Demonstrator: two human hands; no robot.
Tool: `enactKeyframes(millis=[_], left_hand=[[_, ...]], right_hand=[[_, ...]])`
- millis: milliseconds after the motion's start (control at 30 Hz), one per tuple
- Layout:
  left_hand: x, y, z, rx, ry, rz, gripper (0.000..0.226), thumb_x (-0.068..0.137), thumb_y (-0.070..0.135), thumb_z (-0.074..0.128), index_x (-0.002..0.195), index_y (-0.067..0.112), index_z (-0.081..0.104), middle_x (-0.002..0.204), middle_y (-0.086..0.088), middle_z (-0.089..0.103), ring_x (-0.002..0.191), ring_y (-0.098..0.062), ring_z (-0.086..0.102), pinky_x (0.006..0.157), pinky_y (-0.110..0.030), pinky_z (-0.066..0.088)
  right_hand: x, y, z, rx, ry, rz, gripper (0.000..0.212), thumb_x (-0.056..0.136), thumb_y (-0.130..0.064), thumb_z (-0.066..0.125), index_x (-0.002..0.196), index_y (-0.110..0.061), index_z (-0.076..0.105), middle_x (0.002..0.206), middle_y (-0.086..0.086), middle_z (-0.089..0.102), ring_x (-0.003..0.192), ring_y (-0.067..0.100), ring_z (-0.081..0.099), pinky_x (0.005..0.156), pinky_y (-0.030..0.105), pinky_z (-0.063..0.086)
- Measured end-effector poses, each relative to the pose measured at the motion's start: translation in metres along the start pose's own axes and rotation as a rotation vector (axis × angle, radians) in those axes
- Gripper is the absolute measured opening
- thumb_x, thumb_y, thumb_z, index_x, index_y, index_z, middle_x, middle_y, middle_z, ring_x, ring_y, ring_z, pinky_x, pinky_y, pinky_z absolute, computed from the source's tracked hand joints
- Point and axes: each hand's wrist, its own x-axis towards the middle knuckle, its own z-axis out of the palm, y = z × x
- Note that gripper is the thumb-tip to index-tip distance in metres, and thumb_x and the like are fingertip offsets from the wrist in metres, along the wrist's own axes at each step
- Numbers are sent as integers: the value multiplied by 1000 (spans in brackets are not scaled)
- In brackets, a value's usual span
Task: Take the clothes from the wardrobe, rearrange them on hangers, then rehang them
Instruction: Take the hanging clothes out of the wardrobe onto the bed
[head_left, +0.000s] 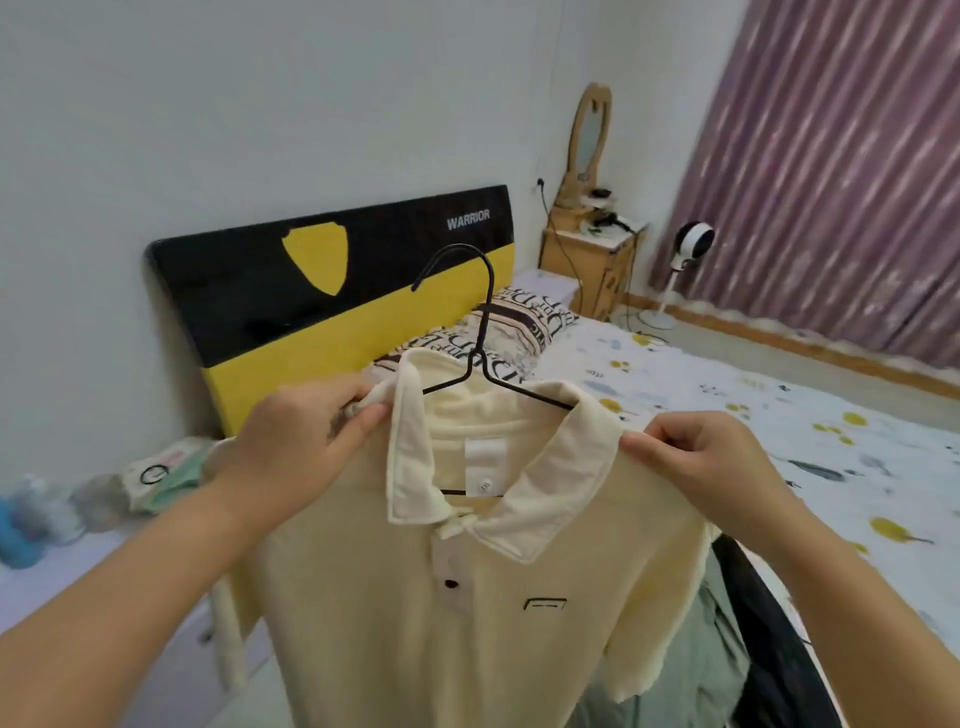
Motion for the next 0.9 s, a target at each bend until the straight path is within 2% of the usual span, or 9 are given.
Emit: enactKeyframes(millis=[67, 167, 300, 400, 533, 633, 733, 833, 900], left_hand=[[25, 21, 20, -55, -21, 51, 22, 82, 28, 55, 75, 9, 65, 49, 15, 38, 46, -3, 39, 46, -17, 27], [65, 46, 43, -111, -39, 140, 30, 82, 30, 54, 76, 4, 67, 51, 2, 50, 46, -18, 44, 46, -28, 33], [126, 67, 68, -242, -31, 238, 27, 83, 33, 54, 73, 9, 63, 50, 7, 46, 45, -7, 42, 48, -20, 31], [170, 70, 100, -318, -43, 280, 32, 83, 36, 54, 72, 6, 62, 51, 4, 45, 47, -8, 40, 49, -29, 33], [217, 60, 170, -356, -133, 280, 27, 88, 29, 61, 77, 5, 63, 58, -2, 52, 54, -17, 42, 55, -33, 32], [237, 54, 227, -332, -227, 253, 26, 89, 30, 57, 79, 6, 61, 61, -4, 53, 65, -27, 50, 60, -35, 36], [250, 51, 280, -317, -300, 227, 25, 90, 32, 55, 79, 10, 58, 57, 2, 45, 64, -26, 47, 58, -33, 33], [262, 47, 332, -286, -341, 198, 24, 91, 33, 54, 80, 12, 57, 54, 8, 37, 65, -26, 46, 59, -33, 32], [269, 45, 368, -263, -375, 161, 24, 92, 35, 52, 84, 13, 57, 56, 8, 38, 66, -24, 45, 58, -31, 30]], right_hand=[[-2, 15, -29, -16, 45, 52, 40, 84, -29, 67, 52, -8, 55, 47, -2, 41, 42, 6, 32, 42, 15, 27], [-3, 27, -71, -57, 133, 103, 40, 83, -31, 66, 50, -10, 57, 46, -1, 44, 41, 5, 36, 40, 13, 29], [13, 34, -115, -23, 255, 174, 33, 76, -41, 68, 57, -15, 64, 46, -1, 55, 41, 7, 46, 41, 17, 36], [39, 49, -133, -31, 334, 198, 35, 77, -42, 68, 63, -10, 65, 47, -1, 55, 41, 8, 46, 38, 15, 33], [84, 92, -130, -93, 395, 284, 36, 80, -36, 68, 59, -7, 61, 43, -8, 49, 38, 0, 41, 36, 13, 30], [112, 137, -118, -120, 401, 373, 39, 82, -34, 68, 59, -3, 60, 50, -4, 51, 48, 6, 44, 48, 22, 35], [133, 183, -107, -76, 412, 462, 38, 82, -33, 68, 63, -1, 61, 58, 3, 54, 57, 15, 47, 58, 29, 37], [157, 229, -97, -72, 425, 515, 45, 83, -34, 67, 66, 6, 58, 61, 6, 53, 58, 17, 45, 58, 29, 36], [175, 261, -89, -81, 421, 534, 47, 84, -33, 67, 60, 5, 53, 59, 7, 50, 56, 16, 41, 55, 29, 32]])
